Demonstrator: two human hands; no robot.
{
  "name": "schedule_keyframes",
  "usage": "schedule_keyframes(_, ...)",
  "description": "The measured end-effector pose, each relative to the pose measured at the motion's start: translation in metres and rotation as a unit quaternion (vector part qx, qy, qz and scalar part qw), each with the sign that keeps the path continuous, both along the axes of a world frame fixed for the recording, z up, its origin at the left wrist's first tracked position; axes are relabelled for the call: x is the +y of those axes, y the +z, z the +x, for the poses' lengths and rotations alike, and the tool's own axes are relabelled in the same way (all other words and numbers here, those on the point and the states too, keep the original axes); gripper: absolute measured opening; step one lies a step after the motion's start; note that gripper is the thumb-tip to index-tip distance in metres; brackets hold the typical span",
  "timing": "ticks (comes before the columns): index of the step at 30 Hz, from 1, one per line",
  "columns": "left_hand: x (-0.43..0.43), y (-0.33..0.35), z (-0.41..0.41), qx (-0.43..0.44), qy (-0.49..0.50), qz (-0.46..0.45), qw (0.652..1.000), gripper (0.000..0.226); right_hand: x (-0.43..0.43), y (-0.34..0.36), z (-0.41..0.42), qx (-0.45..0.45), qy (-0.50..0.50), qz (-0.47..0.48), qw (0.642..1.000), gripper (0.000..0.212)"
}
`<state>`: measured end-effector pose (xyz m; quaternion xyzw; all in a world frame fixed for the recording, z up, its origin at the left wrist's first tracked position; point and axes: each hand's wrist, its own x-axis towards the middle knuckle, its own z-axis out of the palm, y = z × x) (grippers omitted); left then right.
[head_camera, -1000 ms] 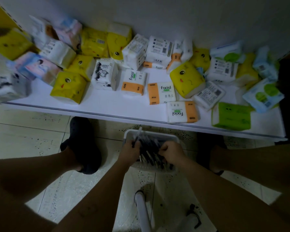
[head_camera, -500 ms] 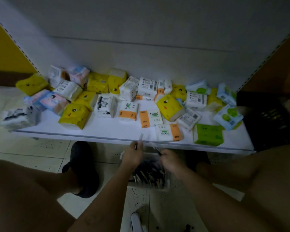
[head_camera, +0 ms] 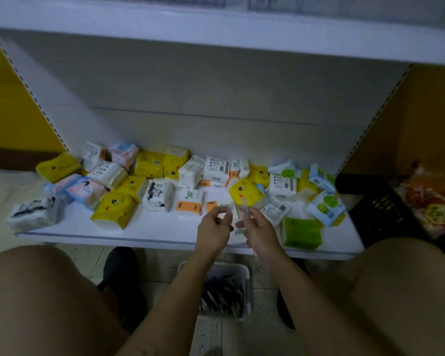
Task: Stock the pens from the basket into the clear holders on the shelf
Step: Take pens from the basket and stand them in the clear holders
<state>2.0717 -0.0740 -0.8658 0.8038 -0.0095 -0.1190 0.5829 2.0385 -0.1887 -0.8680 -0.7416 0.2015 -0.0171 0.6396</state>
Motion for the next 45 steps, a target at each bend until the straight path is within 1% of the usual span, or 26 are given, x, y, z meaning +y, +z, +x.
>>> schedule_keyframes(3,-0.01,0.037,0.007,-0.02,-0.001,-0.057,0.998,0.013,-0.005,0.035,0.004,-0.079,-0.033,-0.004,0.996,0.023)
schedule_keyframes(5,-0.016,0.065,0.011,-0.035,0.004,-0.098,0.995,0.011,-0.008,0.063,0.007,-0.116,-0.045,-0.011,0.992,0.026)
schedule_keyframes(7,-0.022,0.095,0.014,-0.064,0.001,-0.125,0.99,0.014,-0.012,0.091,0.009,-0.148,-0.053,-0.015,0.987,0.028)
schedule_keyframes(11,-0.025,0.151,0.011,-0.14,-0.015,-0.124,0.982,0.019,-0.018,0.144,0.01,-0.22,-0.039,-0.025,0.974,0.029)
schedule_keyframes(13,-0.027,0.177,0.007,-0.164,-0.026,-0.144,0.976,0.015,-0.019,0.17,0.006,-0.257,-0.027,-0.014,0.966,0.027)
schedule_keyframes(15,-0.027,0.202,0.003,-0.183,-0.034,-0.182,0.965,0.01,-0.02,0.195,0.0,-0.291,-0.018,0.016,0.956,0.02)
schedule_keyframes(17,-0.027,0.226,0.001,-0.199,-0.057,-0.202,0.957,0.013,-0.023,0.22,-0.005,-0.311,-0.012,0.037,0.95,0.016)
schedule_keyframes(19,-0.026,0.252,-0.002,-0.222,-0.089,-0.187,0.953,0.013,-0.027,0.244,-0.009,-0.323,-0.009,0.04,0.945,0.016)
schedule_keyframes(22,-0.027,0.289,-0.002,-0.26,-0.116,-0.141,0.948,0.013,-0.035,0.278,-0.013,-0.342,-0.026,0.018,0.939,0.019)
schedule_keyframes(25,-0.03,0.325,0.001,-0.28,-0.125,-0.137,0.942,0.011,-0.045,0.308,-0.013,-0.376,-0.039,-0.021,0.925,0.014)
schedule_keyframes(28,-0.035,0.358,0.004,-0.311,-0.148,-0.155,0.926,0.029,-0.055,0.336,-0.007,-0.4,-0.025,-0.059,0.914,0.01)
schedule_keyframes(30,-0.039,0.376,0.01,-0.341,-0.15,-0.148,0.916,0.033,-0.061,0.354,0.0,-0.404,-0.028,-0.083,0.911,0.014)
schedule_keyframes(32,-0.043,0.391,0.018,-0.366,-0.143,-0.13,0.91,0.029,-0.066,0.37,0.01,-0.405,-0.033,-0.112,0.907,0.03)
schedule_keyframes(34,-0.047,0.405,0.028,-0.38,-0.135,-0.119,0.907,0.026,-0.071,0.384,0.022,-0.421,-0.038,-0.139,0.895,0.04)
schedule_keyframes(36,-0.051,0.417,0.039,-0.394,-0.125,-0.105,0.905,0.024,-0.078,0.394,0.034,-0.441,-0.042,-0.16,0.882,0.038)
schedule_keyframes(39,-0.055,0.436,0.058,-0.438,-0.089,-0.069,0.892,0.021,-0.088,0.409,0.053,-0.457,-0.054,-0.172,0.871,0.031)
schedule_keyframes(42,-0.06,0.451,0.079,-0.485,-0.052,-0.03,0.873,0.019,-0.096,0.421,0.073,-0.478,-0.075,-0.178,0.857,0.03)
schedule_keyframes(45,-0.067,0.463,0.098,-0.532,-0.03,0.018,0.846,0.019,-0.101,0.433,0.092,-0.488,-0.087,-0.218,0.84,0.03)
